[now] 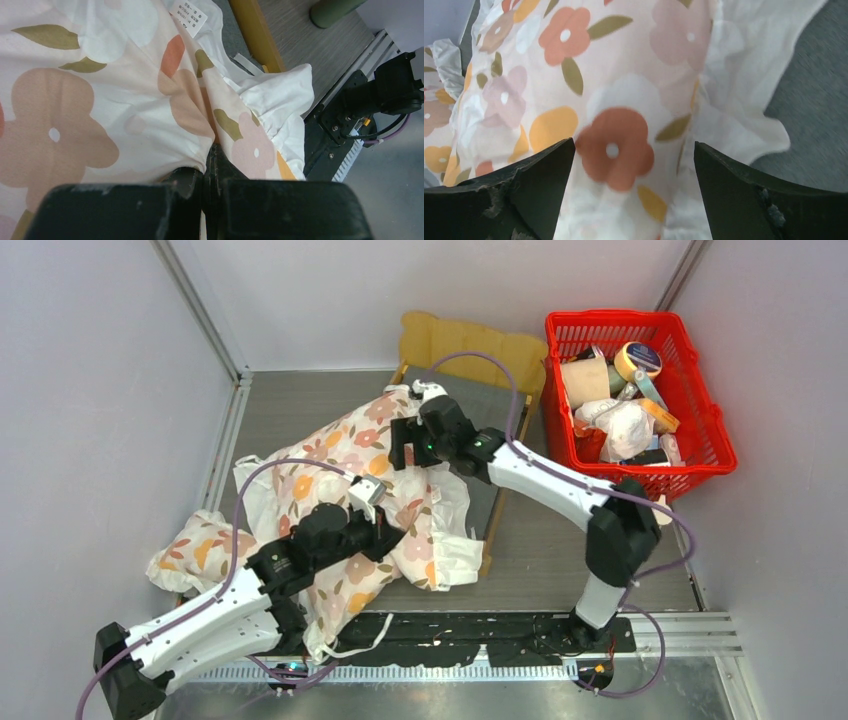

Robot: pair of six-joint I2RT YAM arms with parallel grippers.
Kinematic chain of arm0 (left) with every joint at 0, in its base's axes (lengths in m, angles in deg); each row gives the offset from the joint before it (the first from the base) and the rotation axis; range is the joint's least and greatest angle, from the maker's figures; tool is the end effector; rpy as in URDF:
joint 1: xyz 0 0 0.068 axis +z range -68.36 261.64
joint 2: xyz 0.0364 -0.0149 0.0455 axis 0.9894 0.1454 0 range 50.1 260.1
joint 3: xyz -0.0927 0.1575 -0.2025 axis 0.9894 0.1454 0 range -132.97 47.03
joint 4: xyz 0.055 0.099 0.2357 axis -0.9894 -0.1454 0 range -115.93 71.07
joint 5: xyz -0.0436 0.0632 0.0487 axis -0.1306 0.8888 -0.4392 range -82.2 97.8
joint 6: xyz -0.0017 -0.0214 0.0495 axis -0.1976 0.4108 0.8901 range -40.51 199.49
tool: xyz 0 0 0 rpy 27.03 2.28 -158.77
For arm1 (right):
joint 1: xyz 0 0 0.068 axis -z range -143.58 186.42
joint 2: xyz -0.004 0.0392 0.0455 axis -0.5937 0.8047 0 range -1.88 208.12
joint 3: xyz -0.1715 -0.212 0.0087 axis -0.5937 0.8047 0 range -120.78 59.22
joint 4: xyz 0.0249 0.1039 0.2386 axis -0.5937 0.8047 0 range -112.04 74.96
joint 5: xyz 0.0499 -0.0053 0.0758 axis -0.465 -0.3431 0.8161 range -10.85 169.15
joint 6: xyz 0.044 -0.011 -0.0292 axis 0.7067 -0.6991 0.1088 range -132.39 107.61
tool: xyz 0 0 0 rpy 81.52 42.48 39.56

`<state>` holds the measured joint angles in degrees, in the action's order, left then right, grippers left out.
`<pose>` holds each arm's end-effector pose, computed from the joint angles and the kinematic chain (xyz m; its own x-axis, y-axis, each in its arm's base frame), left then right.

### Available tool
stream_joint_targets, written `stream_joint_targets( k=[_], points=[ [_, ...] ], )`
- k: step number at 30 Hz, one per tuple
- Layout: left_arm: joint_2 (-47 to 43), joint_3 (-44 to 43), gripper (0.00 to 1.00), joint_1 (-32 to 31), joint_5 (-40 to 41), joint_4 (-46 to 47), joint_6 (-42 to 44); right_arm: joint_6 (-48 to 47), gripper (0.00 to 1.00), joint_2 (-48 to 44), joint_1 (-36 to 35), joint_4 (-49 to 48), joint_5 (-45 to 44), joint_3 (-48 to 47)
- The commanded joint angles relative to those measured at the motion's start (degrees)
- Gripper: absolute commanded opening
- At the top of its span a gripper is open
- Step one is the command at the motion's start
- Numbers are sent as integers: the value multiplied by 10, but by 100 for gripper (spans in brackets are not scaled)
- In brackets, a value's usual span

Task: Set up the pet bed
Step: Place the mattress on the bed frame.

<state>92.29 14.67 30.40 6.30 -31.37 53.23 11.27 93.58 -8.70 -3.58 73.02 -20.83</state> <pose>0.1104 -0.1391 0.2664 -0.5644 -0.0034 -0.8255 0.6077 0.6751 -0.4183 0.2765 0.2724 0.3080 -0.6178 -0.0549 -0.7844 -0.4302 0.8586 0.2787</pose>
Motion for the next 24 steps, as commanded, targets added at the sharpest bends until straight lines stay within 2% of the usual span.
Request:
stream_joint_targets(
  k=[1,6,7,8,9,10,12,15,19,24],
  points=[
    [-6,7,0,-3,-25,38,19,-2,96,81,20,-25,87,-99],
    [-2,12,0,-4,-32,39,24,21,98,199,32,-14,143,-211],
    [-4,14,0,-4,-34,40,25,28,94,209,34,-13,152,-224],
    [-9,14,0,-5,-34,40,27,31,74,225,37,-10,164,-245],
    [-14,14,0,-5,-34,37,29,36,60,230,39,-9,166,-253],
    [-19,14,0,-5,-31,34,31,36,32,229,42,-9,165,-261],
    [-32,11,0,-6,-8,20,38,27,9,205,48,-14,158,-261],
    [-59,-2,0,-6,40,-9,68,-4,5,118,53,-17,120,-232],
    [-99,-35,0,-6,108,-50,126,-35,5,-23,54,-42,6,-151],
    [-101,-80,0,-6,129,-55,154,-46,5,-156,54,-68,-82,-37]
  ],
)
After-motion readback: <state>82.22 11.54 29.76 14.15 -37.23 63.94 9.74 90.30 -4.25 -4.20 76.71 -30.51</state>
